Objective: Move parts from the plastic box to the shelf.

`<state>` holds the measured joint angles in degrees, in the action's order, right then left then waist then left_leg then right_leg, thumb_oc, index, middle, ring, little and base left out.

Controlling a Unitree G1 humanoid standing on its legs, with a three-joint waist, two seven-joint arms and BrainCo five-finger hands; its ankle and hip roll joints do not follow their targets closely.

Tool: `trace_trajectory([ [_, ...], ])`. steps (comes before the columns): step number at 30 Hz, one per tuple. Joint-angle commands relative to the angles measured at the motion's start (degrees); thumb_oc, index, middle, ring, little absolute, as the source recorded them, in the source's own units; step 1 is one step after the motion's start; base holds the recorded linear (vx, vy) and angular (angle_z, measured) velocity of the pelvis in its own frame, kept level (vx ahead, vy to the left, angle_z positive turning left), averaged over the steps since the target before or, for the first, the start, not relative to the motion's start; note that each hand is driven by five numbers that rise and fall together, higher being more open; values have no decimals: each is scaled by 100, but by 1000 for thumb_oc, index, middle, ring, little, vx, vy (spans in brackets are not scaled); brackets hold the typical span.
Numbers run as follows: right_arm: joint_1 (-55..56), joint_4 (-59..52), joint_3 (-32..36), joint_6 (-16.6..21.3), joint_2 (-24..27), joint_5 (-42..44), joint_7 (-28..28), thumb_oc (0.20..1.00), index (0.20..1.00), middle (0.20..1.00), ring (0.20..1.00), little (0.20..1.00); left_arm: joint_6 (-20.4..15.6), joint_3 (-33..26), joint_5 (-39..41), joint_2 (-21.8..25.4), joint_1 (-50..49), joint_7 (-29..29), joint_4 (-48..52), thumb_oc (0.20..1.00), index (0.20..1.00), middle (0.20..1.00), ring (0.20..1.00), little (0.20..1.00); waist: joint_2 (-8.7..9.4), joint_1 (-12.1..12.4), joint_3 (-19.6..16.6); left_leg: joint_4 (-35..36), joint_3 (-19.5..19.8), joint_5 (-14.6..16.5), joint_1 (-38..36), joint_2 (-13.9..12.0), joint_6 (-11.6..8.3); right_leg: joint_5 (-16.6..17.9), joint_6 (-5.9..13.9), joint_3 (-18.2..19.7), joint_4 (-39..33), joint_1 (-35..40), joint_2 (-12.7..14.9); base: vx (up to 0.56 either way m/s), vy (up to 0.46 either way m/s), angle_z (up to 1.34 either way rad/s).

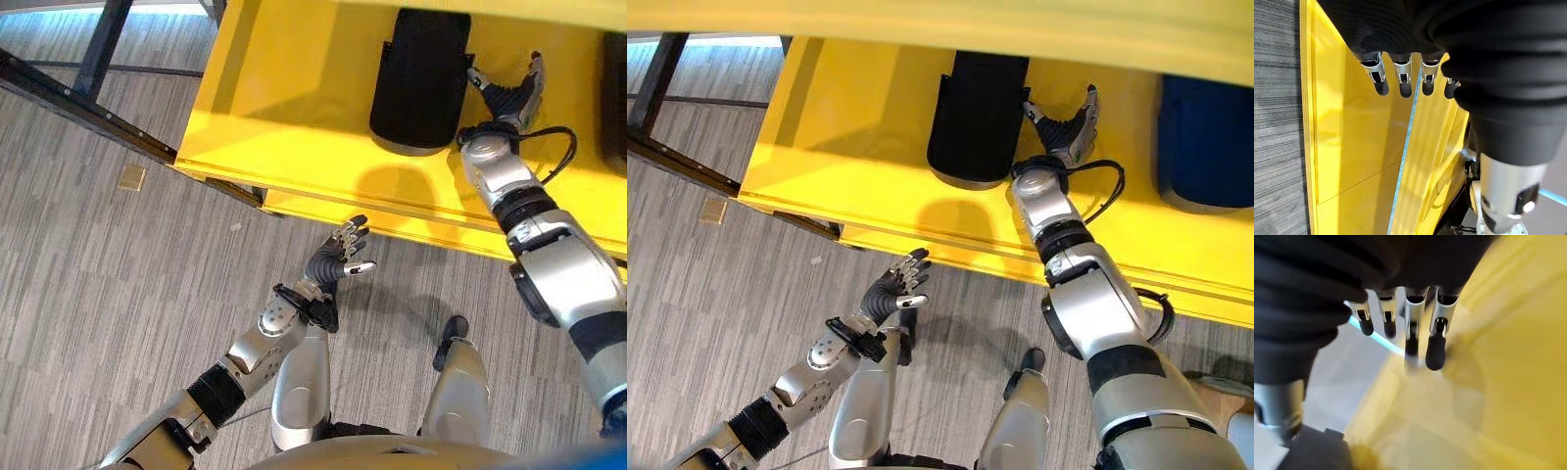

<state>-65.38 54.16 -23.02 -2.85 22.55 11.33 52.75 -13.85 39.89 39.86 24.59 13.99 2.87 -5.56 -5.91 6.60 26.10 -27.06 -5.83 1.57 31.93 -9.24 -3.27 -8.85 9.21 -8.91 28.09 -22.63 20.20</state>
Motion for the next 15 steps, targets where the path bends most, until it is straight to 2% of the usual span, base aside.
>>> trace_trajectory([
  [1, -157, -424, 127, 383, 264, -588, 530, 1000, 1000, 1000, 1000, 1000, -128, 57, -42, -204, 36, -31, 598, 1000, 1000, 1000, 1000, 1000, -148, 99, 369, 428, -419, 467, -675, 364, 356, -886, -635, -471, 1283, -32, -538, 36, 3, -3],
  [5, -17, -1138, 210, 796, 324, -1478, 451, 1000, 1000, 1000, 1000, 1000, -143, 72, 26, -251, 35, -13, 580, 1000, 1000, 1000, 1000, 1000, -150, 5, 369, 396, -408, 505, -749, 381, 351, -931, -655, -408, 1321, 6, -566, 35, 9, -6],
  [7, 8, -1480, 185, 829, 358, -1824, 366, 1000, 1000, 1000, 1000, 1000, -121, 54, 49, -260, 27, -34, 569, 1000, 1000, 1000, 1000, 1000, -154, -24, 369, 385, -402, 515, -773, 394, 348, -940, -658, -390, 1322, 23, -573, 25, 13, -2],
  [9, 113, -2543, 13, 656, 439, -2581, -91, 1000, 1000, 1000, 1000, 1000, -95, -15, 85, -262, -16, -97, 512, 1000, 1000, 1000, 1000, 1000, -147, -108, 369, 408, -399, 516, -863, 425, 339, -939, -644, -324, 1293, 61, -609, 63, 37, -7],
  [12, 166, -2941, -75, 513, 496, -2833, -406, 1000, 1000, 1000, 1000, 1000, -85, -69, 123, -258, -52, -143, 518, 1000, 1000, 1000, 1000, 1000, -148, -134, 369, 419, -395, 520, -894, 436, 334, -932, -640, -305, 1267, 78, -613, 2, 27, -11],
  [13, 198, -3287, -216, 405, 558, -3114, -732, 1000, 1000, 1000, 1000, 1000, -84, -138, 118, -254, -66, -202, 531, 1000, 1000, 1000, 1000, 1000, -191, -148, 369, 513, -432, 363, -858, 403, 370, -787, -686, -323, 1200, -3, -643, -57, 40, -3],
  [15, 262, -3636, -474, 387, 634, -3529, -1022, 1000, 1000, 1000, 1000, 1000, -129, -196, 97, -259, -116, -275, 510, 1000, 1000, 1000, 1000, 1000, -196, -175, 369, 540, -442, 348, -880, 392, 363, -775, -681, -297, 1165, -3, -645, -27, 23, 0],
])
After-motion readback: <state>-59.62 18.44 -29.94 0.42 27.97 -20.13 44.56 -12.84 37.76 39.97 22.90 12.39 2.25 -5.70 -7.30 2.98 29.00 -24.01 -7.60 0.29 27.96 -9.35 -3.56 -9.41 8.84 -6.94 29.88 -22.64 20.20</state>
